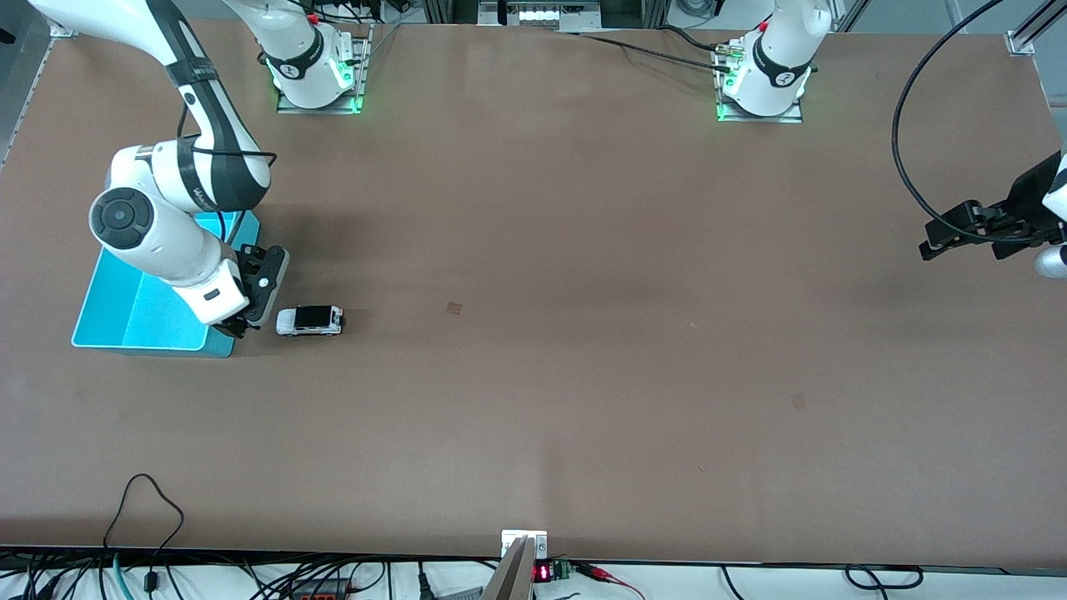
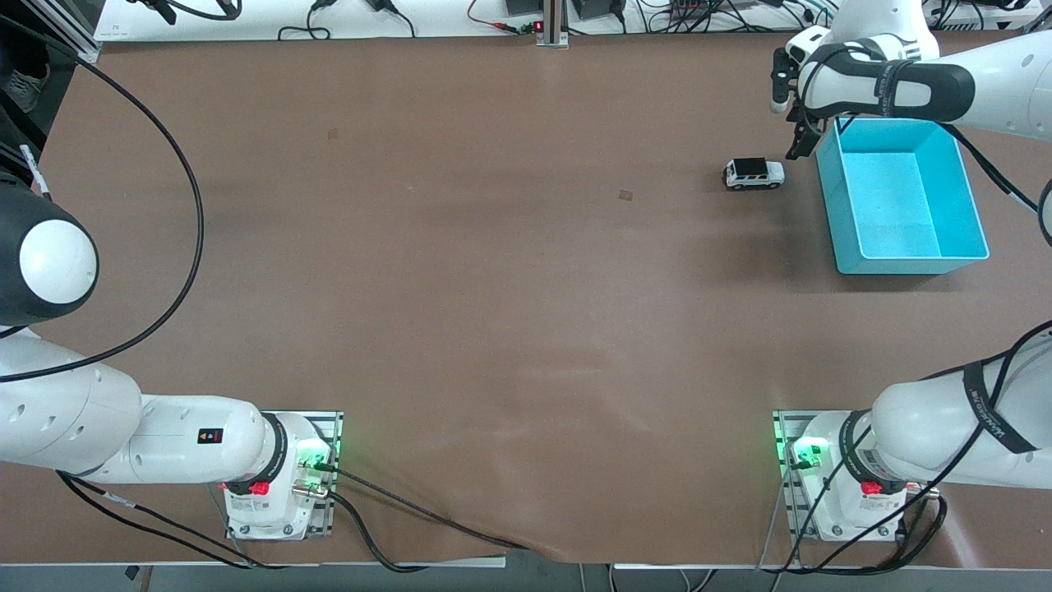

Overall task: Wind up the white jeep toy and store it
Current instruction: 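Lower the open right gripper over the jeep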

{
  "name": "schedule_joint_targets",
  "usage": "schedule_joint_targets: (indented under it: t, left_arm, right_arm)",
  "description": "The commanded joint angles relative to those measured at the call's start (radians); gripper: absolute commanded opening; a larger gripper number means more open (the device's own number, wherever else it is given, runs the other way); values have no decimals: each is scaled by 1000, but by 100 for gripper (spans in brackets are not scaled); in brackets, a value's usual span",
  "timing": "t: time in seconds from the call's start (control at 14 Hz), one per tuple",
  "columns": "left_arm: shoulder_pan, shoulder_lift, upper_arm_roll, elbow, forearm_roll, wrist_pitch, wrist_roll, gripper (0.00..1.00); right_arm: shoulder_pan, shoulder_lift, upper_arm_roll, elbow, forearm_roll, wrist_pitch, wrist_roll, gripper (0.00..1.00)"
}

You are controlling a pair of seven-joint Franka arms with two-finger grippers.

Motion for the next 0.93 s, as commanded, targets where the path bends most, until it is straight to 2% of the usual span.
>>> schedule_joint_targets:
  t: [0.0,0.21,0.71,0.86]
  left_arm:
    - [-9,-5,7,0,-6,-11,9,100]
    - [-8,-4,8,2,-7,-8,9,100]
    - [-8,-4,8,3,-6,1,10,100]
    - [-6,-4,8,2,-6,1,10,100]
  right_arm:
    - [-10,27,14,-15,-18,58,-55,100]
    - [-10,53,26,-15,-16,111,-140,100]
    - [-10,102,34,-15,-46,154,-140,100]
    - [-12,122,34,-13,-100,177,-129,100]
